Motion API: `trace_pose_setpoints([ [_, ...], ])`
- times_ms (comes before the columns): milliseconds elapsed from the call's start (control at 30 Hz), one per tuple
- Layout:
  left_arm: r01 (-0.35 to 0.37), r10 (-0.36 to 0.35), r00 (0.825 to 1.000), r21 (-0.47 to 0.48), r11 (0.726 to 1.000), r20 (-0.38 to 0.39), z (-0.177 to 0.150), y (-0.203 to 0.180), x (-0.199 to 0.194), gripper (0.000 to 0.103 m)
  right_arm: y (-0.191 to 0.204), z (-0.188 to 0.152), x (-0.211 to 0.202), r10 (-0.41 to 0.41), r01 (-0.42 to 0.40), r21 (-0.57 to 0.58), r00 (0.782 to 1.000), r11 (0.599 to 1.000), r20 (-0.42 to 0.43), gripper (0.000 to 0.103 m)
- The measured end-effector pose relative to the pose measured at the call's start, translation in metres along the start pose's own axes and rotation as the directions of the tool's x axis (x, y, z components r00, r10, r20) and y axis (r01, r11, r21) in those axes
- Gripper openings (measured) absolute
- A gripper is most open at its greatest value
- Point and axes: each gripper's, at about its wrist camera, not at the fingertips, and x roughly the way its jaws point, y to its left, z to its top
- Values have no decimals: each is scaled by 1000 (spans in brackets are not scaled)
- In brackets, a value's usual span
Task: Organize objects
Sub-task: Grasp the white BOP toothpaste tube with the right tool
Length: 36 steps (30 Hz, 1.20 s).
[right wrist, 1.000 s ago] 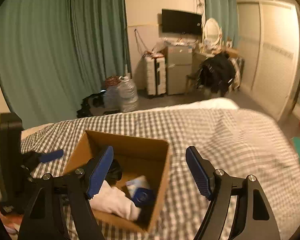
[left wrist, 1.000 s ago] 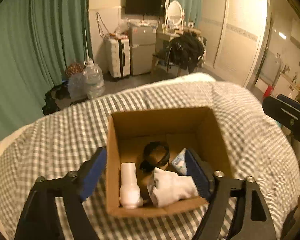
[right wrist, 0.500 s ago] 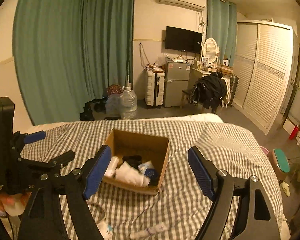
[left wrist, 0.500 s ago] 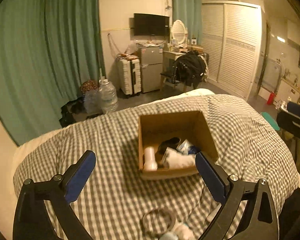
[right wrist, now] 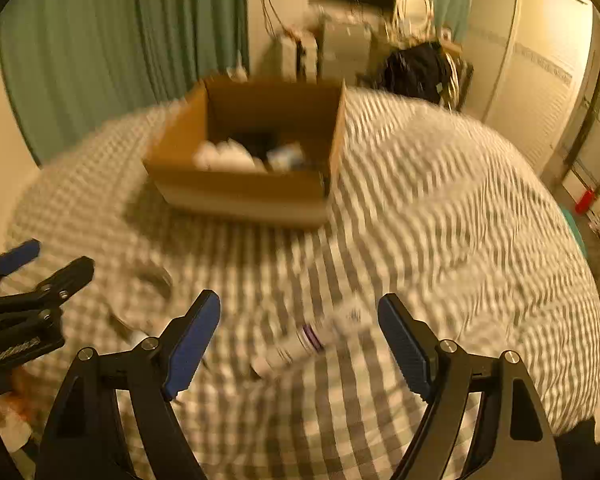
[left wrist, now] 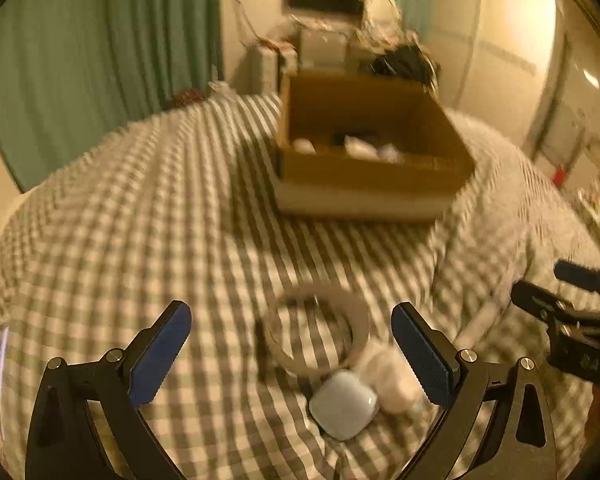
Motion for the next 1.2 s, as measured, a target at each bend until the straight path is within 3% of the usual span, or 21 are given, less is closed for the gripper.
trace_pose_setpoints([
  [233,19,-15,998,62,998,-67,-17,-11,26,103,8,-18,48,-18,15,-22,990,1000,-139,81],
  [367,21,-17,996,45,999,-83,-17,-5,33,103,16,-17,78,-21,14,-33,977,999,-210,83],
  [467,27,-23,995,42,999,-98,-19,-5,37,103,23,-16,88,-40,29,-55,978,998,-206,83],
  [533,45,-40,992,42,998,-116,-20,-7,41,103,27,-15,87,-11,0,-62,985,998,-173,83],
  [600,57,-51,990,43,997,-131,-22,-9,45,103,30,-15,82,27,-37,-68,989,997,-144,79],
  [667,53,-46,990,50,997,-135,-23,-11,47,103,33,-15,78,100,-109,-71,988,992,-120,51],
  [700,50,-44,990,48,998,-134,-23,-11,48,103,35,-15,78,136,-145,-70,983,987,-126,48],
  [900,53,-51,988,9,999,-146,-18,-7,61,103,26,-22,63,107,-113,-56,989,992,-102,48],
  [1033,77,-79,985,-14,997,-151,-12,-6,71,103,29,-24,83,101,-112,-58,982,992,-158,48],
  [1200,106,-114,980,-62,992,-161,-8,-3,84,103,36,-29,92,93,-108,-78,981,991,-169,32],
])
